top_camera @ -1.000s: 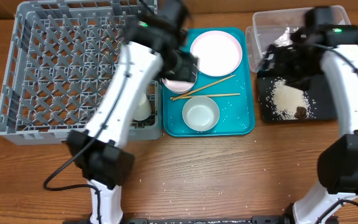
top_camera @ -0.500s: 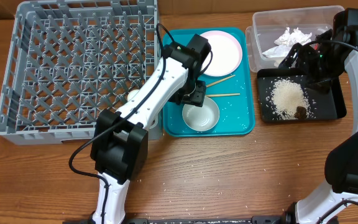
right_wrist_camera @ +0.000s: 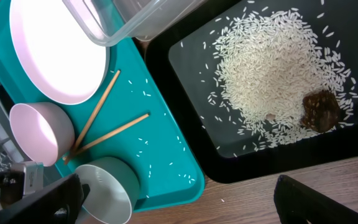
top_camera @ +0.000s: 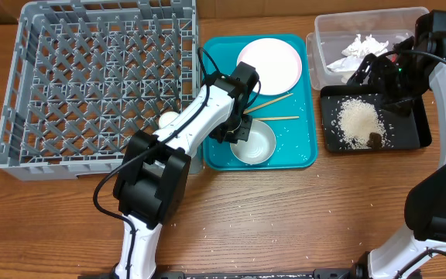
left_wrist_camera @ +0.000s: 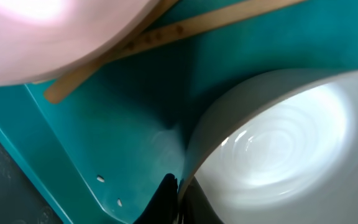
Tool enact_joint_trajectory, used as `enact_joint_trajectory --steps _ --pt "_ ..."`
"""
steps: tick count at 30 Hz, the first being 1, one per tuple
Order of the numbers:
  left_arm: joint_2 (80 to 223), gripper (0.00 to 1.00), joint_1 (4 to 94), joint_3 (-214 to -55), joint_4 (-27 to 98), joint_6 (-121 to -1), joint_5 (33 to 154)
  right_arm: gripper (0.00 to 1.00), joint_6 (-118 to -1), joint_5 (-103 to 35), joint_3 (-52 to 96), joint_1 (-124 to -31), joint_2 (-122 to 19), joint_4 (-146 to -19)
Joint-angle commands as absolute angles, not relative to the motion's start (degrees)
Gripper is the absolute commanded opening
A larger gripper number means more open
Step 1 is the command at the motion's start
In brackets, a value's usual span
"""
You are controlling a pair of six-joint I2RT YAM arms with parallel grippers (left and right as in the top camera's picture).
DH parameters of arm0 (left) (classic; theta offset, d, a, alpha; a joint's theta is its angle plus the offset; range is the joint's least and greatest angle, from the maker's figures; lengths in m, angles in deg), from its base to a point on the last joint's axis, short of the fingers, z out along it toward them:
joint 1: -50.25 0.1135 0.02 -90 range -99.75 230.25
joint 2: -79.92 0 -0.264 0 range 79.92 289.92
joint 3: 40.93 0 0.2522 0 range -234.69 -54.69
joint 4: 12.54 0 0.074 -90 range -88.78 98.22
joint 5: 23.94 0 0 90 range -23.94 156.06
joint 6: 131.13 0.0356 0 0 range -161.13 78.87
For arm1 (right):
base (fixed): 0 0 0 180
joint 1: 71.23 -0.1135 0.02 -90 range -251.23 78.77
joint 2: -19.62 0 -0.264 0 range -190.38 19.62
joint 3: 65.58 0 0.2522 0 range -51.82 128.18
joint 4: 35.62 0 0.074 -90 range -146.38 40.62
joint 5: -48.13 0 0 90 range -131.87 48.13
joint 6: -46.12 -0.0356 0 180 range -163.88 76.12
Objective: Sort waste into correct bins and load items into the dishwasher
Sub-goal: 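Carry the white bowl with the left gripper into the dish rack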
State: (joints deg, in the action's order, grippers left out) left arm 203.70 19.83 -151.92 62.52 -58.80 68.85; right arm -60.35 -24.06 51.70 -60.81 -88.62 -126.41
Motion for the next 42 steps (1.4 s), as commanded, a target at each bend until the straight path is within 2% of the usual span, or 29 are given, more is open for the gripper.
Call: enact_joint_trajectory --steps 1,8,13,14,15,17,21,29,42 --pt "203.88 0.04 19.86 -154.85 63.79 -59.61 68.43 1.00 -60.33 -23.84 53.04 -60.66 -86.76 -126.20" --pt "199.64 0.04 21.17 -170.21 74.32 -57.38 64.72 1.00 -60.35 -23.84 53.04 -60.66 -86.79 -126.20" --pt "196.30 0.04 22.48 -179.42 79.20 -57.42 41.29 1.00 -60.33 -23.84 53.04 -60.66 -86.79 -126.20" --pt "195.62 0.04 23.31 -179.63 78.45 -57.58 30.40 1.00 -60.33 -23.84 53.04 -60.66 -86.79 -126.20" --pt "195.62 0.04 23.86 -179.63 78.08 -58.32 24.65 1.00 -60.33 -23.84 53.04 -60.66 -86.79 -126.20" --pt "196.05 0.04 25.12 -179.55 77.62 -60.31 15.47 1.00 -60.33 -23.84 53.04 -60.66 -86.79 -126.20" --pt "197.30 0.04 28.47 -179.50 77.19 -62.98 4.98 1.00 -60.33 -23.84 53.04 -60.66 -86.79 -126.20" --pt "198.87 0.04 33.21 -179.00 76.97 -67.13 0.89 1.00 -60.33 -23.84 53.04 -60.66 -86.79 -126.20" --pt "209.13 0.04 31.27 -178.58 77.54 -66.87 -11.06 1.00 -60.33 -23.84 53.04 -60.66 -86.79 -126.20"
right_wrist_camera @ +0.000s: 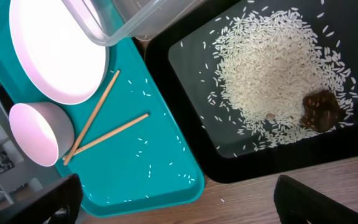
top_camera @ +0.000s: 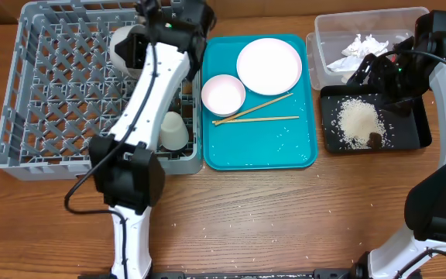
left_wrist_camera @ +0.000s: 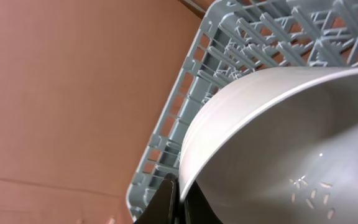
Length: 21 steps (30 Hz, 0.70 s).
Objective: Sort waste into correct bins and load items into the dishwasher
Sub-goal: 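Carry the white bowl with the left gripper into the dish rack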
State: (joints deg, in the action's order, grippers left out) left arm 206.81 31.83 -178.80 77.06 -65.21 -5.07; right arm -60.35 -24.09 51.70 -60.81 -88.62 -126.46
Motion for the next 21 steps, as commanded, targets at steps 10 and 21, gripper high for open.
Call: enact_joint_trajectory --steps 10,21 --pt "212.38 0.04 28.49 -178.58 77.91 -67.19 -8.64 1.00 -60.33 -23.84 53.04 -60.66 -86.79 -126.20" --pt "213.26 0.04 27.81 -178.58 77.71 -67.57 -4.44 1.00 -60.33 -23.84 53.04 -60.66 -86.79 -126.20"
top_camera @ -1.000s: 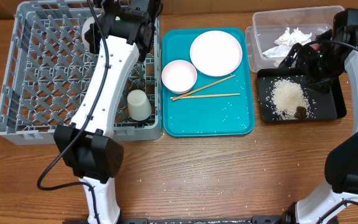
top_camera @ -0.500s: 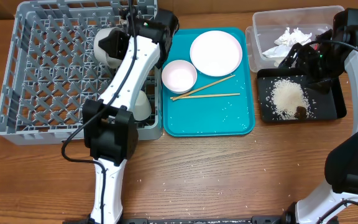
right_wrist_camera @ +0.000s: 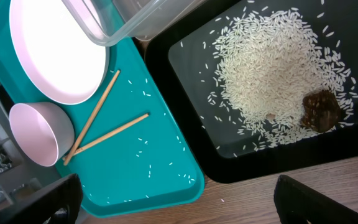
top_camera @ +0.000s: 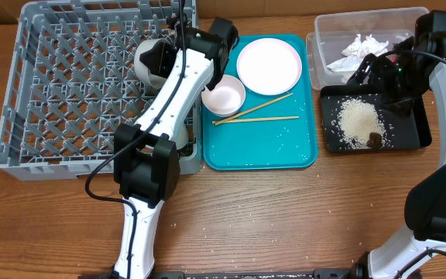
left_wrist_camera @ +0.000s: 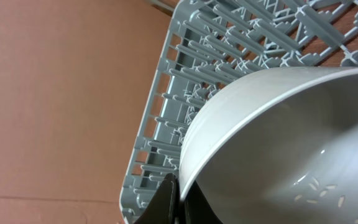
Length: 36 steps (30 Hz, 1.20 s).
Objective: Sort waste into correct bins and load items into the dishwasher
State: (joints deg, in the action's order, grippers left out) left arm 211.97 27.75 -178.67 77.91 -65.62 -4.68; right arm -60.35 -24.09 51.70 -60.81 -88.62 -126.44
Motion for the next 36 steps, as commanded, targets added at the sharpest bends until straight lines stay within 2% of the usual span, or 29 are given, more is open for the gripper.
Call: enact_joint_trajectory --steps 1,19,28,32,36 --pt "213.32 0.04 27.81 -178.56 77.71 -67.57 -4.39 1.00 -60.33 -23.84 53.04 -60.66 -86.79 -126.20" --pt "213.69 0.04 27.59 -173.71 77.91 -68.18 -3.21 1.00 -60.33 -23.84 53.04 -60.66 -86.79 -126.22" --pt "213.65 0.04 24.36 -173.56 79.02 -68.13 -19.24 1.00 -60.35 -23.84 53.04 -60.66 -86.79 -126.20" --pt "213.65 0.04 22.65 -173.56 78.85 -68.20 -16.11 1.00 -60.33 -23.84 53.04 -60.66 -86.79 -126.20" --pt "213.65 0.06 22.20 -173.56 78.78 -68.18 -7.56 1.00 -60.33 -23.84 53.04 -60.66 -86.79 -126.20"
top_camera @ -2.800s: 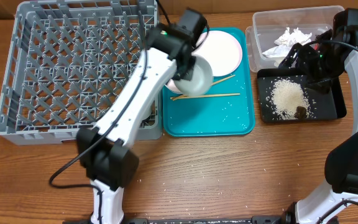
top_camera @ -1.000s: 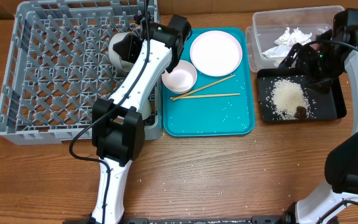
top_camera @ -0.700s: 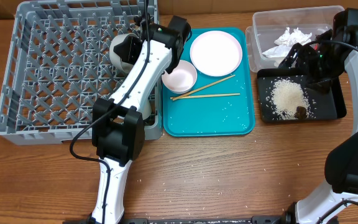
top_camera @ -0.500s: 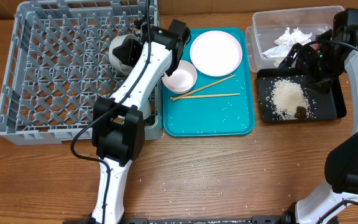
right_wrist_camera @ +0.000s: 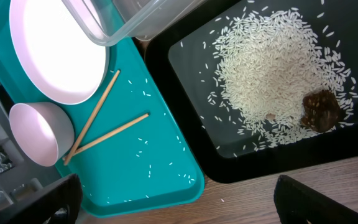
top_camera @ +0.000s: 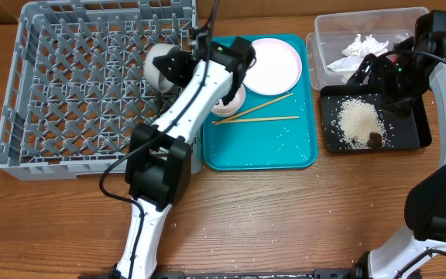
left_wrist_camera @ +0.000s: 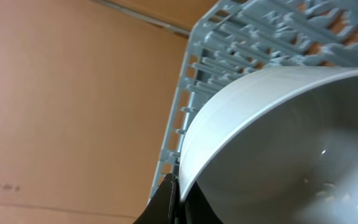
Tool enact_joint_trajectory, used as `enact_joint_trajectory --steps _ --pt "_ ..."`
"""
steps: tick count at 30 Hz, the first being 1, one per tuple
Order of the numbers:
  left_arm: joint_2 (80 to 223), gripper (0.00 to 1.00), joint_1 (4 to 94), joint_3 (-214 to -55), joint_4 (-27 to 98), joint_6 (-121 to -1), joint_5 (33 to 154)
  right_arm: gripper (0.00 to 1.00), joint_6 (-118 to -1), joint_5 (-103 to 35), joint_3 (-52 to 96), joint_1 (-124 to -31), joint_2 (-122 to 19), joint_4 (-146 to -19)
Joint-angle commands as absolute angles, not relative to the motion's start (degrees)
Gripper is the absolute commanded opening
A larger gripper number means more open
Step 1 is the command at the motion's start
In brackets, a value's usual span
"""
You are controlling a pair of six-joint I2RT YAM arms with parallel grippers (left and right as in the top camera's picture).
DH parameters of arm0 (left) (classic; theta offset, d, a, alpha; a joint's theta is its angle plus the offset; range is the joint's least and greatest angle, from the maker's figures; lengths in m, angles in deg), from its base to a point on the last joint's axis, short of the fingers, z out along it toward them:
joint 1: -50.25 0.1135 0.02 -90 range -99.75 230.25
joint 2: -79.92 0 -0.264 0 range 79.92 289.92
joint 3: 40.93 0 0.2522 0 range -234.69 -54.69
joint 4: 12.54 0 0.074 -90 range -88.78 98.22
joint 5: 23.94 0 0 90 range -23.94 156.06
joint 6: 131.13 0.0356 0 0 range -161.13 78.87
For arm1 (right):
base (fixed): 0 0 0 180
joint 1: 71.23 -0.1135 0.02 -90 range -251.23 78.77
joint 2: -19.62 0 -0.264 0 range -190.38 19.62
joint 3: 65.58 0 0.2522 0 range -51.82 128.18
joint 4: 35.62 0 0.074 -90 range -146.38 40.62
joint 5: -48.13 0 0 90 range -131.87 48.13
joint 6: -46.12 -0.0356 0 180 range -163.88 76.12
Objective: Sort waste into correct bins and load items into the dishwasher
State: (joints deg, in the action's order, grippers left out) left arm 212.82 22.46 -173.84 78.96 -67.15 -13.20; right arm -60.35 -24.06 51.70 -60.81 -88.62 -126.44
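Note:
A grey-white bowl [top_camera: 161,63] hangs tilted over the right side of the grey dish rack [top_camera: 68,93]. My left gripper [top_camera: 183,70] is shut on its rim. The left wrist view shows the bowl [left_wrist_camera: 278,143] with a few rice grains inside, its rim pinched at my left gripper [left_wrist_camera: 178,198], and rack tines behind. My right gripper [right_wrist_camera: 179,208] stands open above the black tray of rice [right_wrist_camera: 272,74], holding nothing. The teal tray [top_camera: 285,147] holds a white plate [top_camera: 273,66], a small pink bowl [right_wrist_camera: 36,134] and two chopsticks [top_camera: 265,110].
A clear bin [top_camera: 362,35] with crumpled paper stands at the back right, behind the black tray [top_camera: 409,132]. A brown lump [right_wrist_camera: 319,111] lies beside the rice. Loose grains dot the teal tray and the wooden table [top_camera: 285,217]. A cardboard wall [left_wrist_camera: 73,93] rises behind the rack.
The left gripper with the bowl has shifted a little to the right over the rack, and the wrist has turned, showing more of the cardboard wall. The right arm has not moved.
My left gripper was shut on the grey-white bowl's rim on the teal tray. Then it held the bowl over the far part of the rack. Then the bowl was further right, and now it is near the rack's right side. The right gripper stayed open over the black tray.

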Motion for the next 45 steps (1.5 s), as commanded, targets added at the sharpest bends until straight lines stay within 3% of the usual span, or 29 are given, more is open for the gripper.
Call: enact_joint_trajectory --steps 1,5,14,21,45 --pt "213.65 0.06 22.26 -173.54 78.78 -68.18 -6.03 1.00 -60.35 -23.84 53.04 -60.66 -86.79 -126.20" --pt "213.65 0.04 22.98 -173.54 78.93 -68.20 -4.79 1.00 -60.33 -23.84 53.04 -60.66 -86.79 -126.20" --pt "213.63 0.04 22.74 -173.58 80.07 -68.42 -23.41 1.00 -60.33 -23.84 53.04 -60.66 -86.79 -126.20" --pt "213.65 0.04 22.96 -172.95 79.83 -69.66 -16.31 1.00 -60.33 -23.84 53.04 -60.66 -86.79 -126.20" --pt "213.65 0.04 24.51 -164.86 76.81 -75.87 -20.90 1.00 -60.33 -23.84 53.04 -60.66 -86.79 -126.20"
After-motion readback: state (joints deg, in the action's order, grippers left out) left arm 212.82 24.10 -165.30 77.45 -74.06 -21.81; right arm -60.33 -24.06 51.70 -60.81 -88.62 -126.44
